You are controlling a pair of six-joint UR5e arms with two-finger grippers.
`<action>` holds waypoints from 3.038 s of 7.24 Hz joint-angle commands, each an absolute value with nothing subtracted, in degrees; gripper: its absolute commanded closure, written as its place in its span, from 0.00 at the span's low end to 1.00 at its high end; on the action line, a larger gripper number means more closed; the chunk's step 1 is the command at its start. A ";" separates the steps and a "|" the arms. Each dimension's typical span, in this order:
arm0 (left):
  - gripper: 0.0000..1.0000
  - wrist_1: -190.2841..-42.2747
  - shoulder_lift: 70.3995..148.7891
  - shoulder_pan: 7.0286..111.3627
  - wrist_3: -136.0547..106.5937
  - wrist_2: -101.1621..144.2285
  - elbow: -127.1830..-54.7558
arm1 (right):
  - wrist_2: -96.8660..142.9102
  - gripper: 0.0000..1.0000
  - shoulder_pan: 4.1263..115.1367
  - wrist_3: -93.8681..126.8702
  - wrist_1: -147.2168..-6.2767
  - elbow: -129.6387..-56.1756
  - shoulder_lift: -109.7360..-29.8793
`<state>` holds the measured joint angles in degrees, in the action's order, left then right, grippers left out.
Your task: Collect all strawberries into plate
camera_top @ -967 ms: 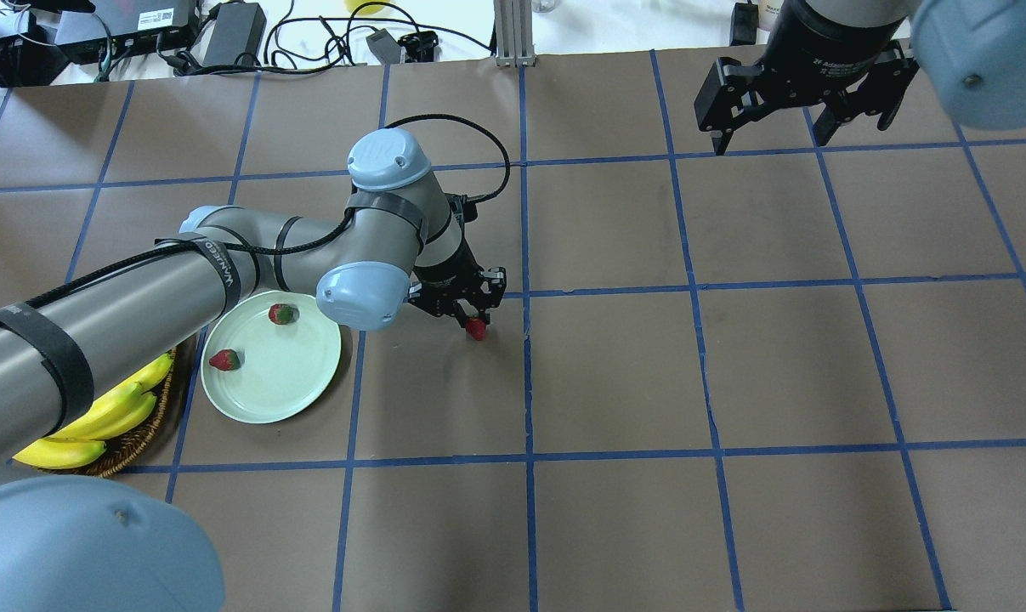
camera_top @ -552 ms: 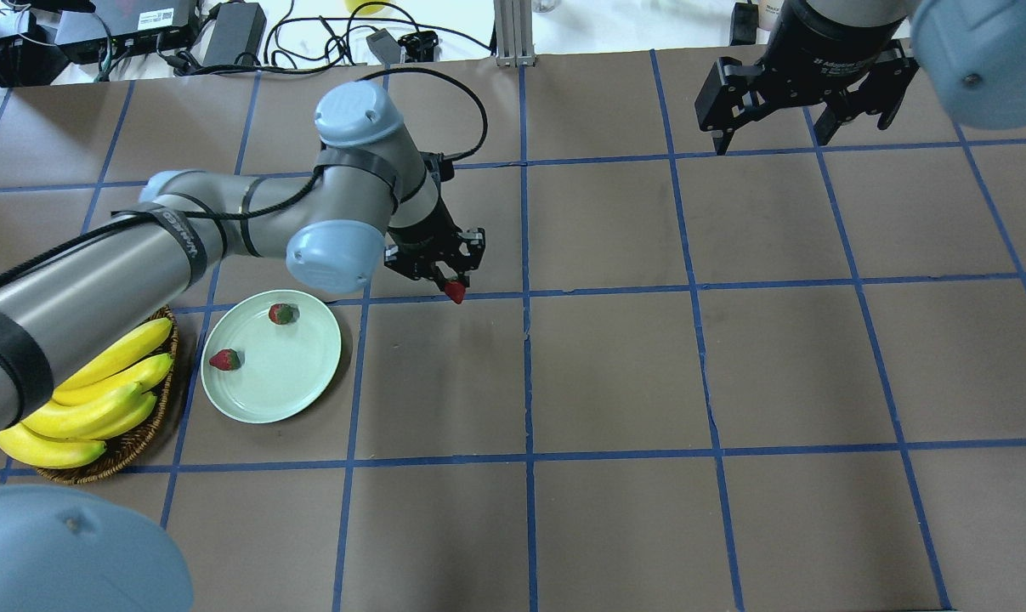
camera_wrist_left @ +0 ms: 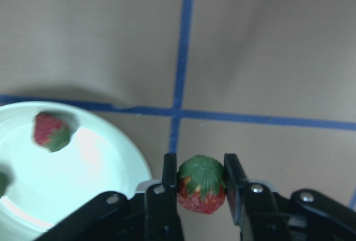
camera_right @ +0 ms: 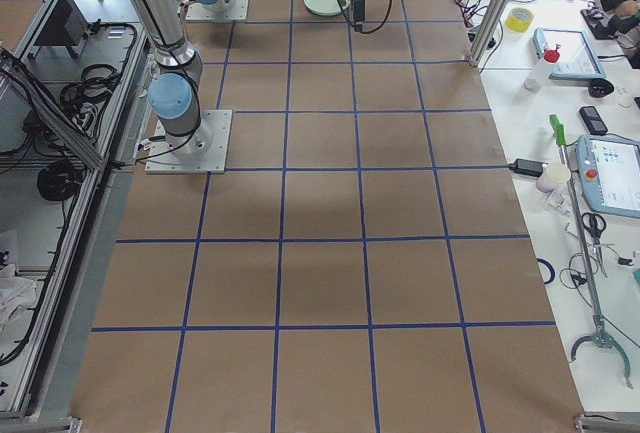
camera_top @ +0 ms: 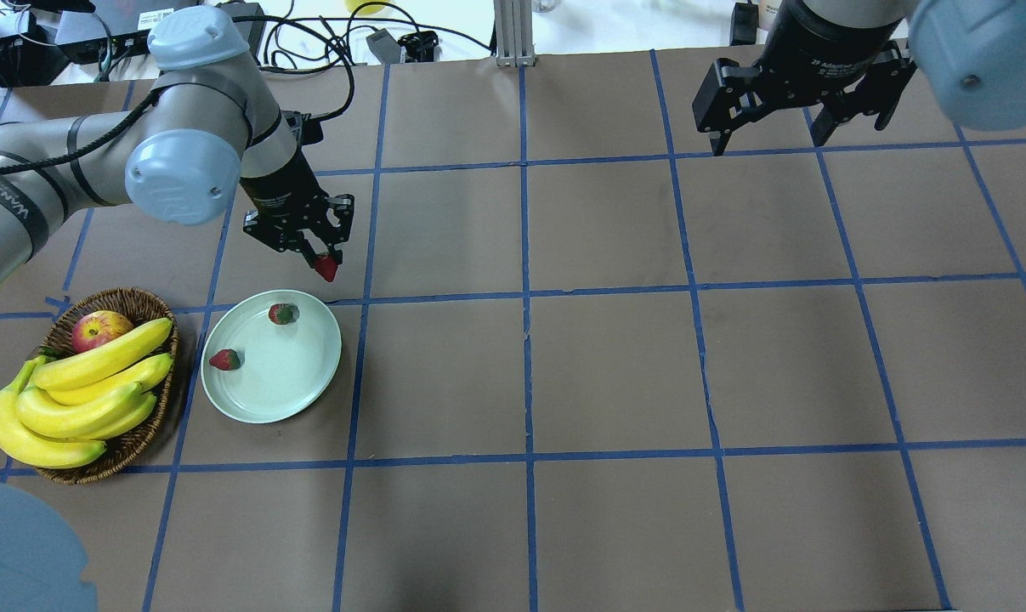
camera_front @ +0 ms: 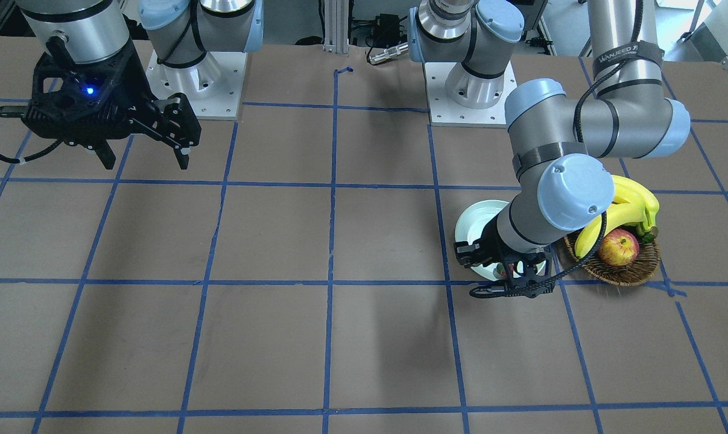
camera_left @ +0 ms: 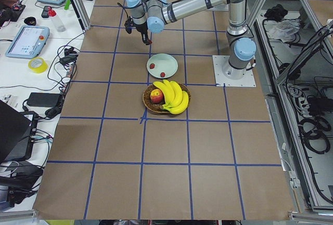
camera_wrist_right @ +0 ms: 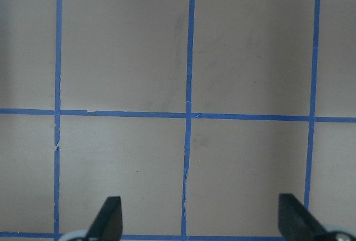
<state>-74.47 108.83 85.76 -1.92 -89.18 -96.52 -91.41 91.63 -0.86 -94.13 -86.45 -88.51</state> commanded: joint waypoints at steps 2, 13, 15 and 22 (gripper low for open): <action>1.00 -75.24 108.11 80.95 2.19 -91.94 -101.58 | -91.32 0.00 92.37 -0.62 -94.31 -86.31 -88.42; 0.00 -91.20 99.52 81.92 0.79 -82.80 -86.75 | -90.00 0.00 92.37 -0.17 -95.01 -85.61 -88.15; 0.00 -91.32 94.07 82.00 0.97 -87.50 -86.05 | -89.91 0.00 92.37 -0.35 -95.01 -86.13 -88.50; 0.00 -91.41 89.74 87.54 0.26 -89.21 -87.98 | -89.74 0.00 92.37 -0.62 -95.01 -86.31 -88.59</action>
